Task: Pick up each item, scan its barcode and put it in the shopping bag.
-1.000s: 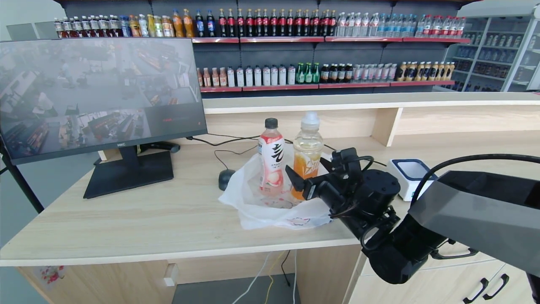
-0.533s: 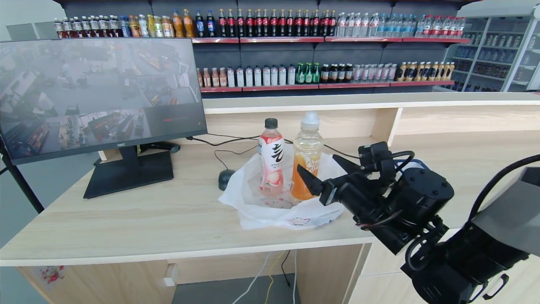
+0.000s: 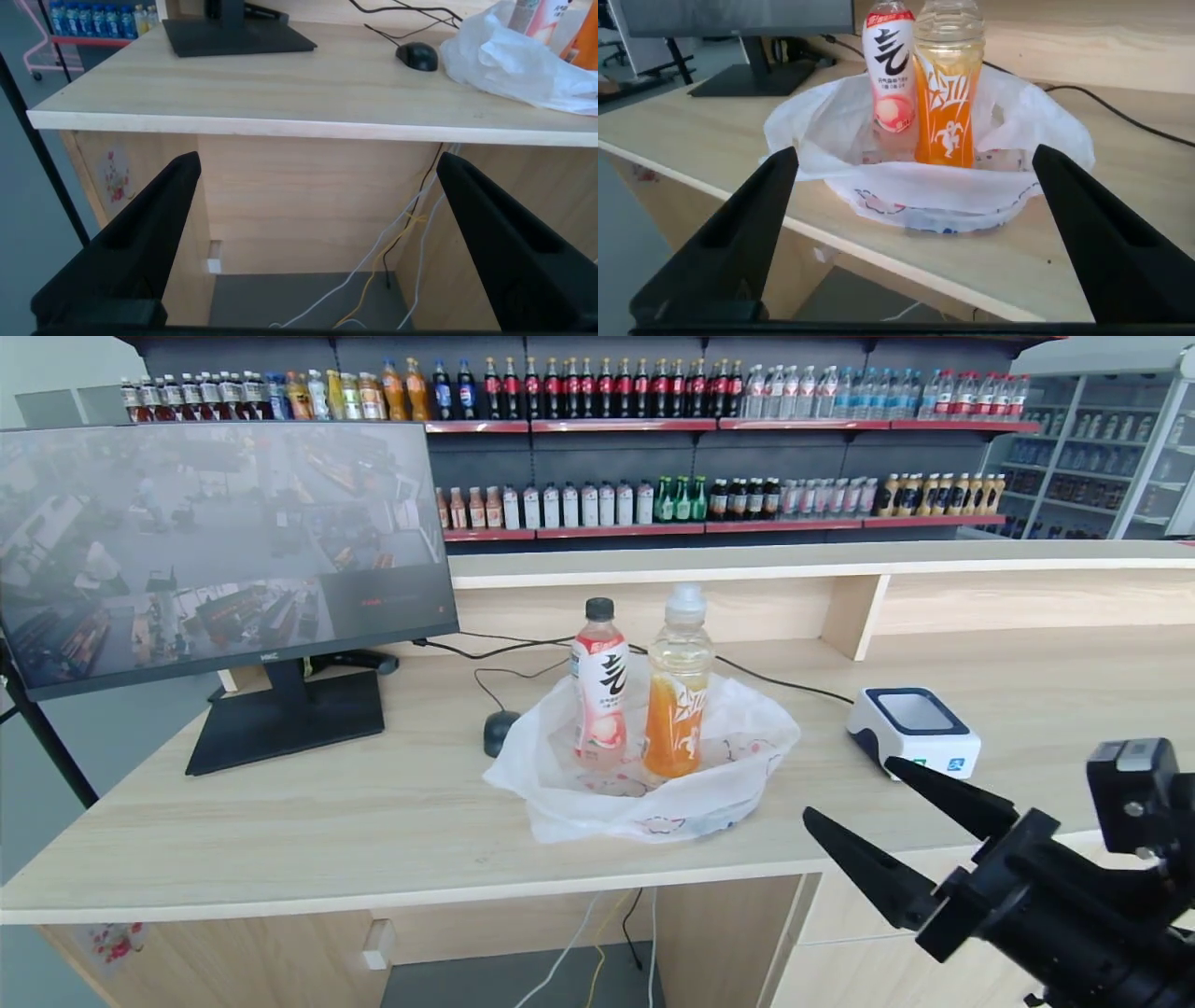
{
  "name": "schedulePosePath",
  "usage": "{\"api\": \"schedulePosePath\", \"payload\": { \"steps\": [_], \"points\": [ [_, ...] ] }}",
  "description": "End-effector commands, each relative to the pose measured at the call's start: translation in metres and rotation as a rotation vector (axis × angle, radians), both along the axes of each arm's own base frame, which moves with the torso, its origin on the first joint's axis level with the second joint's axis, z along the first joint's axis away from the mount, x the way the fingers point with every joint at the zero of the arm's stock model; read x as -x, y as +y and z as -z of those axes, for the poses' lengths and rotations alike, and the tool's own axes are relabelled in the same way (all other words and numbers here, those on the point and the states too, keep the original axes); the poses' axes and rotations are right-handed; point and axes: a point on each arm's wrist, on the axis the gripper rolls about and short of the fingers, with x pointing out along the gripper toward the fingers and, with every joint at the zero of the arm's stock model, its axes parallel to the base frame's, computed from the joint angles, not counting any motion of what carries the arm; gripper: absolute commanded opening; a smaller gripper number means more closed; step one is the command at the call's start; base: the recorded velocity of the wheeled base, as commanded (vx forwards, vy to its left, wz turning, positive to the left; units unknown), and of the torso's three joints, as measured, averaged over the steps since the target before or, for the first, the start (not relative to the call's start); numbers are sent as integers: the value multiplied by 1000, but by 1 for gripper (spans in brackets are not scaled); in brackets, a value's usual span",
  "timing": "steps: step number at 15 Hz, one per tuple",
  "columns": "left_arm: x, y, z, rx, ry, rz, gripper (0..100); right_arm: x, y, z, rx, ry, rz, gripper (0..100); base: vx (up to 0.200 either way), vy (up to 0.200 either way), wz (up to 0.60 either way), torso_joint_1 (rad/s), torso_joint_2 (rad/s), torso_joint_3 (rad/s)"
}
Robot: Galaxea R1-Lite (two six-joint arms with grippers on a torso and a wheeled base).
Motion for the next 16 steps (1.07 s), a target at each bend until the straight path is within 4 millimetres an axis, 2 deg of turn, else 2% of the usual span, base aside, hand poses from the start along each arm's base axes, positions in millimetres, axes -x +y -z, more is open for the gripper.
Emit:
{"api": "schedulePosePath", "payload": {
  "steps": [1, 4, 5, 6, 7, 8, 12, 16],
  "points": [
    [0, 0, 0, 0, 0, 0, 100, 43, -31, -7, -4, -14, -8, 100, 0, 0, 0, 0, 0, 0],
    [0, 0, 0, 1, 0, 0, 100, 72, -52, 10, 106, 128, -29, 100, 0, 0, 0, 0, 0, 0],
    [0, 0, 0, 1, 0, 0, 100, 98, -69, 31, 233, 225, -64, 100, 0, 0, 0, 0, 0, 0],
    [0, 0, 0, 1, 0, 0, 100, 114, -82, 46, 328, 249, -76, 100, 0, 0, 0, 0, 0, 0],
    [0, 0, 0, 1, 0, 0, 100, 128, -94, 60, 382, 273, -87, 100, 0, 0, 0, 0, 0, 0],
    [0, 0, 0, 1, 0, 0, 100, 137, -101, 63, 370, 267, -81, 100, 0, 0, 0, 0, 0, 0],
    [0, 0, 0, 0, 0, 0, 100, 142, -105, 62, 280, 244, 23, 100, 0, 0, 0, 0, 0, 0],
    [0, 0, 0, 0, 0, 0, 100, 144, -105, 62, 221, 284, 423, 100, 0, 0, 0, 0, 0, 0]
  ]
}}
